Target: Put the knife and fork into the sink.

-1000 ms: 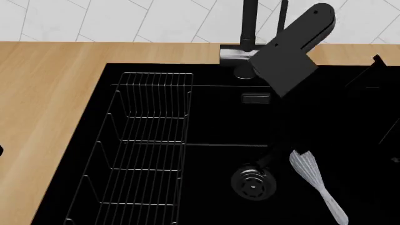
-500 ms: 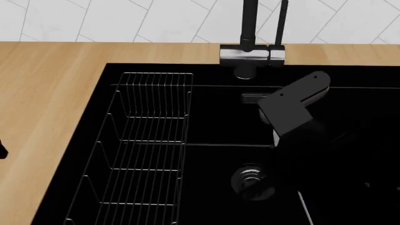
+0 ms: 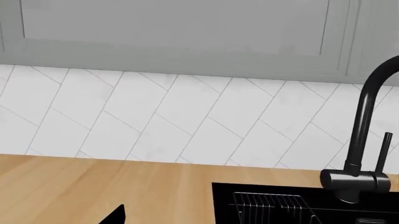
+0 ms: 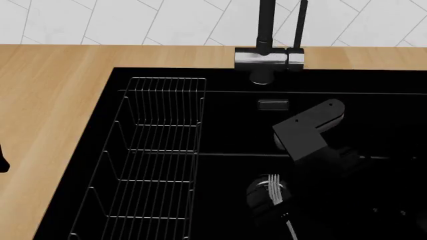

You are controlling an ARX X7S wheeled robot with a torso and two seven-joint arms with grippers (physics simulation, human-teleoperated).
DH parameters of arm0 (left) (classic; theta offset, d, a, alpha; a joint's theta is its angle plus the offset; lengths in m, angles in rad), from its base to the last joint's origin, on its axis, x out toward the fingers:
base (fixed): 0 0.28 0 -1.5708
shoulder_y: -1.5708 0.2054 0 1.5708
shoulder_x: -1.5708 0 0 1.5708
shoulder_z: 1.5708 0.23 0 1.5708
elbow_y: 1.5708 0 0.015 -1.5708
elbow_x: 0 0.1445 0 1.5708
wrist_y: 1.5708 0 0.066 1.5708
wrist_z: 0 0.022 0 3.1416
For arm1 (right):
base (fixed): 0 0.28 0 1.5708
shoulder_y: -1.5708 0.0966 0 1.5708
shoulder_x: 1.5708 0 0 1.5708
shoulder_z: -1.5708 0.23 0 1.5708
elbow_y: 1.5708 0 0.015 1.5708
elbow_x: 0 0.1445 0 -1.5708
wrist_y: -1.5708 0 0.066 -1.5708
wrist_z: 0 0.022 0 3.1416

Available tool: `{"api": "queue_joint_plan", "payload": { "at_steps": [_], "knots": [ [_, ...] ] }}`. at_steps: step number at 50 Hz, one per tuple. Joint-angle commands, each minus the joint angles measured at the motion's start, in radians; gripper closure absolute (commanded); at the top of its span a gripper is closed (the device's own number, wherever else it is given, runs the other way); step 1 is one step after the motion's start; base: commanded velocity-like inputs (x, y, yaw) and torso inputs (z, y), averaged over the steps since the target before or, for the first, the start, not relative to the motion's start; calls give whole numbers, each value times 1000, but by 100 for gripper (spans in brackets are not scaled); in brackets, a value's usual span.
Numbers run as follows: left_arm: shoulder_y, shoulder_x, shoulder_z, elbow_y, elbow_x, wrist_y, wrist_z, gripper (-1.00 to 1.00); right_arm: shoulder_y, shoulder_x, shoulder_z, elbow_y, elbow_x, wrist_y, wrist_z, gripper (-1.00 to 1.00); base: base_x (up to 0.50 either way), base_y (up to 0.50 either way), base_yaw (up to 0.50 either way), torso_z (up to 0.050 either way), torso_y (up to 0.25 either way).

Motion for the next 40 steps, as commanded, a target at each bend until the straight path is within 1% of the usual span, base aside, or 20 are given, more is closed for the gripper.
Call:
{"api": "queue_joint_plan", "payload": {
  "at_steps": [1, 8, 20, 24, 28, 32, 40],
  "knots": [
    [-4, 10, -18, -3, 9, -14, 8, -100, 2, -14, 16, 23, -15, -5, -18, -100, 0, 0, 0, 0, 0],
    [-13, 8, -15, 0, 3, -20, 0, -100, 16, 1, 37, 0, 7, 1, 3, -100, 0, 0, 0, 0, 0],
    [-27, 5, -9, 2, -1, -30, -6, -100, 91, 46, 124, -103, 106, 23, 64, -100, 0, 0, 0, 0, 0],
    [-33, 7, -4, 1, 0, -33, -6, -100, 146, 67, 164, -160, 185, 68, 120, -100, 0, 0, 0, 0, 0],
    [-36, 7, -5, -1, -3, -32, -4, -100, 165, 85, 192, -207, 243, 81, 164, -100, 0, 0, 0, 0, 0],
    [-35, 6, -3, -3, -1, -32, -1, -100, 143, 106, 224, -271, 300, 57, 208, -100, 0, 0, 0, 0, 0],
    [-40, 3, -1, 0, -2, -37, -3, -100, 17, 174, 295, -426, 346, -73, 253, -100, 0, 0, 0, 0, 0]
  ]
}}
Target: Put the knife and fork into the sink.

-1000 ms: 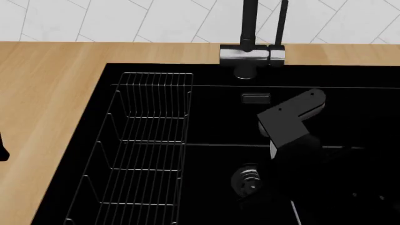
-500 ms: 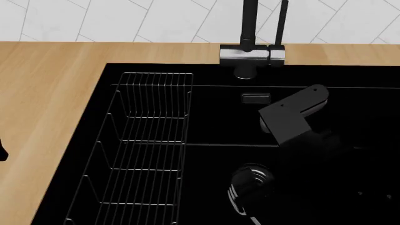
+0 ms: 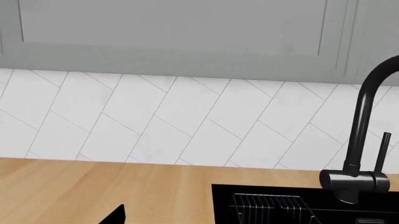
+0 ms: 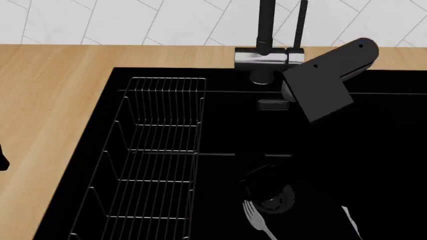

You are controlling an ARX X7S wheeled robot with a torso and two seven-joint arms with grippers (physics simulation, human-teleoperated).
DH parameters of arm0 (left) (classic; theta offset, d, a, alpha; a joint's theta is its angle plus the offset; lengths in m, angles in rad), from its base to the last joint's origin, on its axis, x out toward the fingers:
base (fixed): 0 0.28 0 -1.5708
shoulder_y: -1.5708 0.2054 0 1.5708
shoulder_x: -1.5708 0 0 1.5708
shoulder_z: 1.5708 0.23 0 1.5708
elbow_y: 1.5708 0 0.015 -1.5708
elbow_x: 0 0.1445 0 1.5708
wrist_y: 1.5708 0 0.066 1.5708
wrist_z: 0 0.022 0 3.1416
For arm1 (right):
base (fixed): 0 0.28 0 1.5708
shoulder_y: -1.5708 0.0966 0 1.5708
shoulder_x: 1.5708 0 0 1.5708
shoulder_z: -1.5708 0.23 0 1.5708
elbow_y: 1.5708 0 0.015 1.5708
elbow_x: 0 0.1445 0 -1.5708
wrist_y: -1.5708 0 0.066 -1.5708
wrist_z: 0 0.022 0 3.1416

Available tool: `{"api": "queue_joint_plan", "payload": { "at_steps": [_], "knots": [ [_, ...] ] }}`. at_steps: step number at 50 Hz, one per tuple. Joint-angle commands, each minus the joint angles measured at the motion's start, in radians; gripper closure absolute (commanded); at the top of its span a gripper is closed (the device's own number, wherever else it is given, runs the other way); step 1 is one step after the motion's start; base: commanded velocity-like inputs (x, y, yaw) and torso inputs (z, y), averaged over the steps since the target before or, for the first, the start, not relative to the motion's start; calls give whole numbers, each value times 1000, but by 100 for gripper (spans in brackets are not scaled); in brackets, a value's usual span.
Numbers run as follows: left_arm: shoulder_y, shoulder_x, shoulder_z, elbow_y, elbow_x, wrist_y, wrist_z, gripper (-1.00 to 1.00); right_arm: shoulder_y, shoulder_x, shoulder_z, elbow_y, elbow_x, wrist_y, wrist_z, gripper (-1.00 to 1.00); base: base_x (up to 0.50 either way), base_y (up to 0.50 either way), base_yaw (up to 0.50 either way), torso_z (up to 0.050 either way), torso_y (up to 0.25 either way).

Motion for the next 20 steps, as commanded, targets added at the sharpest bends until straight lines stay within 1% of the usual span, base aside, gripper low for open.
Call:
{"api": "queue_joint_plan", "payload": {
  "at_steps": [1, 10, 16, 20],
  "knots": [
    [-10, 10, -9, -4, 18, -20, 12, -100, -93, 74, 121, -184, 92, -115, 76, -100, 0, 0, 0, 0, 0],
    [-17, 5, -8, -2, 15, -25, 5, -100, -290, 251, 259, -451, 138, -333, 155, -100, 0, 0, 0, 0, 0],
    [-12, 0, -10, -2, 16, -27, 2, -100, -426, 417, 388, -662, 180, -530, 224, -100, 0, 0, 0, 0, 0],
    [-14, 1, -6, -4, 18, -29, 3, -100, -500, 495, 441, -768, 183, -632, 261, -100, 0, 0, 0, 0, 0]
  ]
}}
